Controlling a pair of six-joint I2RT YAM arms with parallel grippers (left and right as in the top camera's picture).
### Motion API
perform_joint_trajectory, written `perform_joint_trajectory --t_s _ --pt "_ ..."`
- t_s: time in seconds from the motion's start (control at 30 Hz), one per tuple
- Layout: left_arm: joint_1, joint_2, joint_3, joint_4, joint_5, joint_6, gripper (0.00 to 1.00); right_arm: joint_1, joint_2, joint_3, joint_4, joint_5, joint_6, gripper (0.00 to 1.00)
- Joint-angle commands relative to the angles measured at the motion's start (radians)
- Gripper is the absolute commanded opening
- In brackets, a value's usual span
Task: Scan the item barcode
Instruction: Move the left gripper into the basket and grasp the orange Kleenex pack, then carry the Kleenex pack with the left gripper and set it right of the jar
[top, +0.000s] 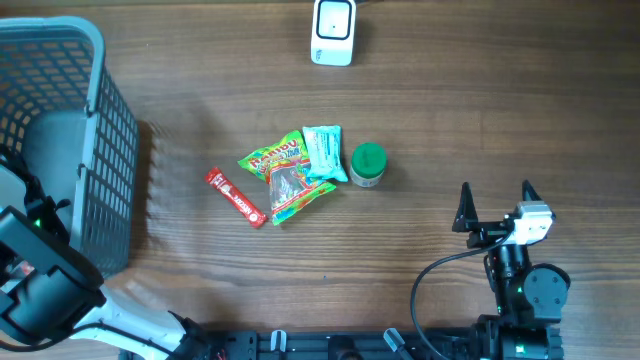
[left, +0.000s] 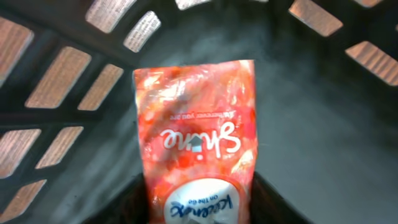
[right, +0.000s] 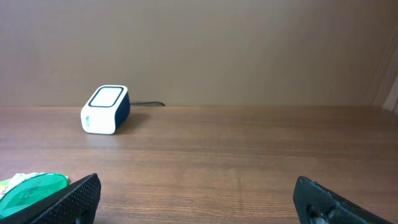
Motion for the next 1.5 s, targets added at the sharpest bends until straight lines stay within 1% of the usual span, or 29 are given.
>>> perform_joint_trajectory --t_s 0.0,0.07,0.1,0.17,0.23,0.3,0.47,0.5,0.53,0.63,0.67,0.73,0.83,0.87,0.9,0.97,1.1,1.17,1.2,1.27,1.37,1.47 --pt "0.006 0.011 -0.012 -0.007 -0.032 0.014 0.28 0.004 -0.002 -0.001 0.005 0.013 -0.011 1.00" --pt "0.006 0.006 0.010 -0.008 0.001 0.069 0.20 0.004 -0.002 -0.001 0.005 0.014 -0.011 1.00" --pt "0.006 0.003 0.027 -0.008 0.021 0.096 0.20 0.004 -0.002 -0.001 0.005 0.014 -0.011 1.00" --pt "0.006 -0.011 0.078 -0.008 0.086 0.167 0.16 0.004 -0.002 -0.001 0.005 0.014 -0.011 1.00" --pt "0.006 -0.036 0.155 -0.016 0.173 0.228 0.15 0.004 -0.002 -0.001 0.005 0.013 -0.011 1.00" --pt "0.006 -0.069 0.254 -0.041 0.254 0.264 0.15 0.004 -0.002 -0.001 0.005 0.013 -0.011 1.00" --pt "0.005 -0.154 0.566 -0.164 0.410 0.357 0.19 0.004 -0.002 -0.001 0.005 0.013 -0.011 1.00" --pt "0.004 -0.166 0.603 -0.182 0.435 0.368 0.19 0.004 -0.002 -0.001 0.005 0.013 -0.011 1.00" --pt "-0.015 -0.225 0.723 -0.247 0.535 0.399 0.19 0.004 -0.002 -0.001 0.005 0.014 -0.011 1.00" --pt "-0.082 -0.308 0.777 -0.277 0.617 0.419 0.19 0.004 -0.002 -0.001 0.005 0.013 -0.011 1.00" --pt "-0.121 -0.340 0.777 -0.281 0.634 0.419 0.19 0.004 -0.002 -0.001 0.005 0.013 -0.011 1.00" --pt "-0.257 -0.402 0.777 -0.293 0.635 0.420 0.19 0.004 -0.002 -0.001 0.005 0.013 -0.011 1.00" --pt "-0.540 -0.426 0.777 -0.296 0.629 0.466 0.19 0.004 -0.002 -0.001 0.005 0.014 -0.011 1.00" --pt "-0.620 -0.420 0.772 -0.298 0.625 0.468 0.19 0.004 -0.002 -0.001 0.005 0.014 -0.011 1.00" --pt "-0.731 -0.405 0.766 -0.309 0.613 0.467 0.19 0.004 -0.002 -0.001 0.005 0.014 -0.011 1.00" --pt "-0.888 -0.366 0.761 -0.327 0.594 0.467 0.17 0.004 -0.002 -0.001 0.005 0.014 -0.011 1.00" --pt "-1.158 -0.249 0.748 -0.314 0.584 0.468 0.12 0.004 -0.002 -0.001 0.005 0.014 -0.011 1.00" --pt "-1.260 -0.182 0.748 -0.315 0.584 0.475 0.08 0.004 -0.002 -0.001 0.005 0.013 -0.011 1.00" --pt "-1.311 -0.143 0.748 -0.314 0.584 0.495 0.08 0.004 -0.002 -0.001 0.005 0.013 -0.011 1.00" --pt "-1.395 -0.074 0.748 -0.302 0.584 0.497 0.07 0.004 -0.002 -0.001 0.005 0.014 -0.011 1.00" --pt "-1.490 0.016 0.748 -0.237 0.583 0.504 0.07 0.004 -0.002 -0.001 0.005 0.014 -0.011 1.00" --pt "-1.562 0.106 0.748 -0.133 0.575 0.573 0.08 0.004 -0.002 -0.001 0.005 0.013 -0.011 1.00"
